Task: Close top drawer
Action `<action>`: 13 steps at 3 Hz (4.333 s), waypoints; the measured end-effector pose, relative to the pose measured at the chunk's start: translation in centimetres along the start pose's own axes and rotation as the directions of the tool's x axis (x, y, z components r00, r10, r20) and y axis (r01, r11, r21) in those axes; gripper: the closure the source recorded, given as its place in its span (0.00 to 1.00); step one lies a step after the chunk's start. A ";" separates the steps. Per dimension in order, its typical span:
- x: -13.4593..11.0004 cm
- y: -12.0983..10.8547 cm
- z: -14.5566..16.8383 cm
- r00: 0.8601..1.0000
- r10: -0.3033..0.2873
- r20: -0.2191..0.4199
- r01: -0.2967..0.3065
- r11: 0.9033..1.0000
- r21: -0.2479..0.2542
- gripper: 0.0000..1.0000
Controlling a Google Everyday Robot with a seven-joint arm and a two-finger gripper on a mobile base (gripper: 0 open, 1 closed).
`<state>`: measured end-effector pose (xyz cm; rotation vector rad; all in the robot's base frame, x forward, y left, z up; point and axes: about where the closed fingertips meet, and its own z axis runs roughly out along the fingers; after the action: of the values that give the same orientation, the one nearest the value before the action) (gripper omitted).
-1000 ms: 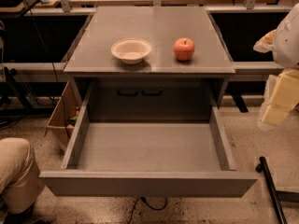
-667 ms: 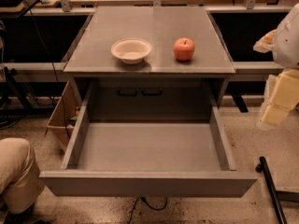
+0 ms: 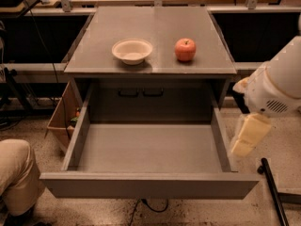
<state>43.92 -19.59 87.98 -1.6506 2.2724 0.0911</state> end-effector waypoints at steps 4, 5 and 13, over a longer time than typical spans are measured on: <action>0.7 4.8 15.5 0.988 0.091 0.126 -0.072 0.987 -0.143 0.00; 0.4 5.1 17.5 0.986 0.082 0.148 -0.062 0.989 -0.135 0.00; -4.9 -0.5 23.3 0.977 -0.057 0.205 0.072 0.995 -0.066 0.00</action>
Offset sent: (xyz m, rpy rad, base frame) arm -0.0035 0.0366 -0.1459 0.1669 0.1267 -0.0196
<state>51.00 -9.69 67.56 -1.6663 2.0842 0.3168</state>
